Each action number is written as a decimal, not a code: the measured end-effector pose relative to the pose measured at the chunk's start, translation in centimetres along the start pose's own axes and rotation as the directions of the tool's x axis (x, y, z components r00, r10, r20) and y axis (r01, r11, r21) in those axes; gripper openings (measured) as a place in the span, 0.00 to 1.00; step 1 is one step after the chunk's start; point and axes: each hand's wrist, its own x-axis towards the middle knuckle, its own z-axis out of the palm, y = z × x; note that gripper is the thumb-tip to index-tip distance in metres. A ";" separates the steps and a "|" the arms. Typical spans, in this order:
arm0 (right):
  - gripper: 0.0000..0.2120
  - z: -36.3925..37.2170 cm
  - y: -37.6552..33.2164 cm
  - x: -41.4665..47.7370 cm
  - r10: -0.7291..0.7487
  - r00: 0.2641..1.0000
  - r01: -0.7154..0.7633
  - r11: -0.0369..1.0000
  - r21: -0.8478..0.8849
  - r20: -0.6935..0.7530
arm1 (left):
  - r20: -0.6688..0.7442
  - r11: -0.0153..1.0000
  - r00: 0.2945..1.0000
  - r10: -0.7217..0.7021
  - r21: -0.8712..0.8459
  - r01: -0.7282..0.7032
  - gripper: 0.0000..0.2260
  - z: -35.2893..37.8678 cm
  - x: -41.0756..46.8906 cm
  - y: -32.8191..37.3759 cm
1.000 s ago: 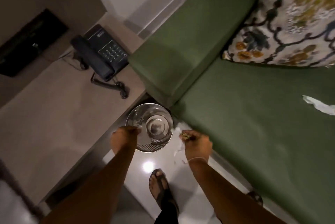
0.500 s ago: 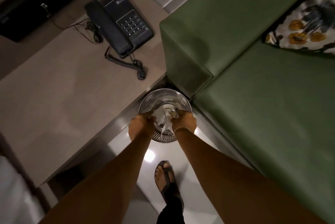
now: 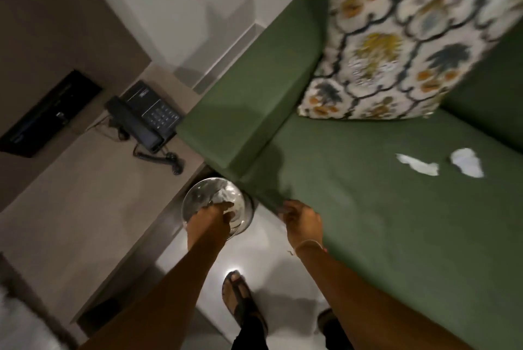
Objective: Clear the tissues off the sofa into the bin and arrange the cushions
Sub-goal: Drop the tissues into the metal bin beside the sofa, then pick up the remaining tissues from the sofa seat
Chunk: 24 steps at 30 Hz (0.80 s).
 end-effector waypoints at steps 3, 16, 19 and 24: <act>0.16 -8.9 2.9 -0.3 0.085 0.995 -0.083 0.996 0.037 -0.056 | 0.001 0.996 0.996 0.088 0.019 -0.088 0.11 -1.1 -0.9 7.6; 0.15 -41.7 23.5 1.0 0.333 0.820 -0.292 0.943 0.160 -0.465 | 0.142 0.880 0.873 0.467 0.023 -0.474 0.17 2.3 3.2 39.9; 0.17 -46.3 27.2 2.8 0.419 0.748 -0.369 0.907 0.204 -0.514 | 0.214 0.818 0.808 0.549 0.060 -0.572 0.18 4.6 5.1 43.7; 0.25 -50.1 31.5 8.3 0.324 0.807 -0.387 0.922 -0.027 -0.494 | 0.260 0.730 0.742 0.618 0.161 -0.664 0.24 9.6 8.1 46.1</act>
